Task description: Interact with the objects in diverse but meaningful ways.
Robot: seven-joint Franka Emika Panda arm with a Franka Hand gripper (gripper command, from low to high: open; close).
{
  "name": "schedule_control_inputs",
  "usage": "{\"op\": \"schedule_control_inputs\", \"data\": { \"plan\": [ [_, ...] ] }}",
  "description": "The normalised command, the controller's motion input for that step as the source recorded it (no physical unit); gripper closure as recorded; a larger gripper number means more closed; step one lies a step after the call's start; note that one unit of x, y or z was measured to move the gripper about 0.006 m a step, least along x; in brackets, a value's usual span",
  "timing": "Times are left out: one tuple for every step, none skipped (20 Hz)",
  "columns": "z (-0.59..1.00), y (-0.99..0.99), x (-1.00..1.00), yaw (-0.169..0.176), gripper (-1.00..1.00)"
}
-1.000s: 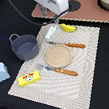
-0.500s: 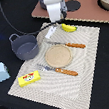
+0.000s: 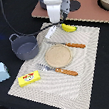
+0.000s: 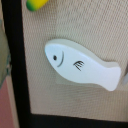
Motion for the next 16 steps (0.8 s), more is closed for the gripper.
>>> {"op": "schedule_control_inputs", "data": {
  "plan": [
    [-0.11,0.0,0.2,-0.091,-1.0],
    [-0.17,0.0,0.15,-0.085,-1.0],
    [-0.2,0.0,0.06,-0.075,-1.0],
    [-0.18,0.0,0.08,-0.073,-1.0],
    [-0.16,0.0,0.14,-0.068,-1.0],
    [-0.13,0.0,0.18,-0.068,-1.0],
    [-0.07,0.06,0.27,-0.054,-1.0],
    [-0.01,0.09,0.34,-0.045,-1.0],
    [0.0,0.1,0.36,-0.047,-1.0],
    [0.0,0.14,0.4,-0.051,-1.0],
    [0.0,0.19,0.46,-0.054,-1.0],
    [0.0,0.23,0.54,-0.065,-1.0],
    [0.0,0.23,0.52,-0.083,-1.0],
    [0.0,0.24,0.54,-0.083,-1.0],
    [0.0,0.25,0.53,-0.084,-1.0],
    [0.0,0.21,0.51,-0.085,-1.0]
  ]
}}
